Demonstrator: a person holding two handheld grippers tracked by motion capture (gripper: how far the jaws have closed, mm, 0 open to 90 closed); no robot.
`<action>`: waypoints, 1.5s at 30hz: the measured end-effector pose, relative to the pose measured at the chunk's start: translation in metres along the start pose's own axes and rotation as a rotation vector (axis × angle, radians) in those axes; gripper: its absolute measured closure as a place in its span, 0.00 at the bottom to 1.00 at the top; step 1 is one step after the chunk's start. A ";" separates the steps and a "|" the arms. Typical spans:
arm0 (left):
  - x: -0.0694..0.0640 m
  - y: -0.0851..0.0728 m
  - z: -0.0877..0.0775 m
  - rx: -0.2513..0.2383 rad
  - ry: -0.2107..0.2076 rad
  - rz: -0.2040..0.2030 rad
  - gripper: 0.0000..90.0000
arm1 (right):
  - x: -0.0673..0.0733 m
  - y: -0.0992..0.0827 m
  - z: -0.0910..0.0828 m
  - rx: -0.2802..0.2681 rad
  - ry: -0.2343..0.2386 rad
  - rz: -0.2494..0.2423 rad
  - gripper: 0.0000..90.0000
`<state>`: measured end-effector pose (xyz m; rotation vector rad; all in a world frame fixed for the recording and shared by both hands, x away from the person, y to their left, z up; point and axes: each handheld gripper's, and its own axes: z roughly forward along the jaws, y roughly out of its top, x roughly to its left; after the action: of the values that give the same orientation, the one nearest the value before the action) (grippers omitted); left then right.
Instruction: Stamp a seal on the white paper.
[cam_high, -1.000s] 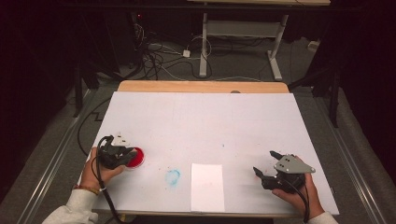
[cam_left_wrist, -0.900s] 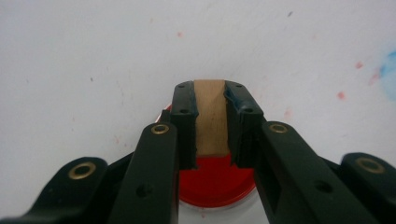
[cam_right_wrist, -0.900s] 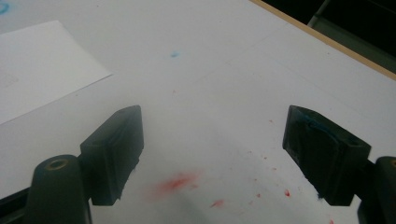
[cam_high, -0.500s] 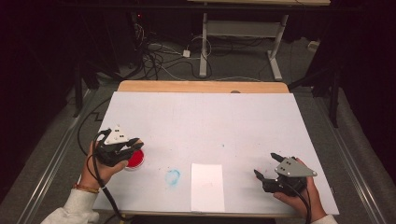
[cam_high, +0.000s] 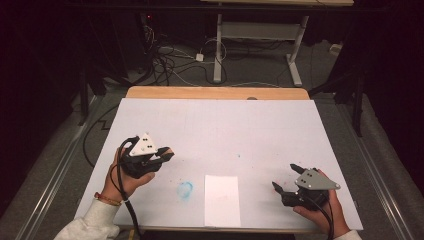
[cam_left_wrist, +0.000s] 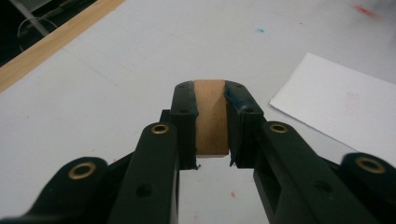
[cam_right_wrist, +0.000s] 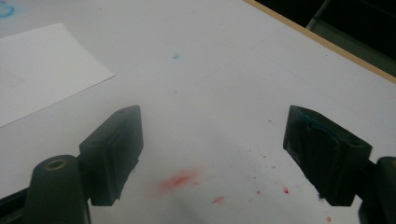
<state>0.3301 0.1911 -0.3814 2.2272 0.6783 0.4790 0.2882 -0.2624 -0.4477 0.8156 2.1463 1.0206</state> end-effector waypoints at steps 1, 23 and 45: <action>-0.002 0.002 0.001 0.000 -0.002 0.006 0.82 | 0.000 0.000 0.000 0.001 0.001 -0.001 0.22; -0.060 0.033 0.043 0.024 -0.154 0.176 0.82 | 0.000 -0.001 0.002 0.004 0.003 -0.001 0.22; -0.105 0.032 0.099 0.165 -0.311 0.297 0.82 | 0.000 -0.001 0.002 0.008 0.005 -0.004 0.22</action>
<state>0.3088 0.0551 -0.4351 2.5008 0.2325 0.2155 0.2894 -0.2625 -0.4497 0.8129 2.1569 1.0139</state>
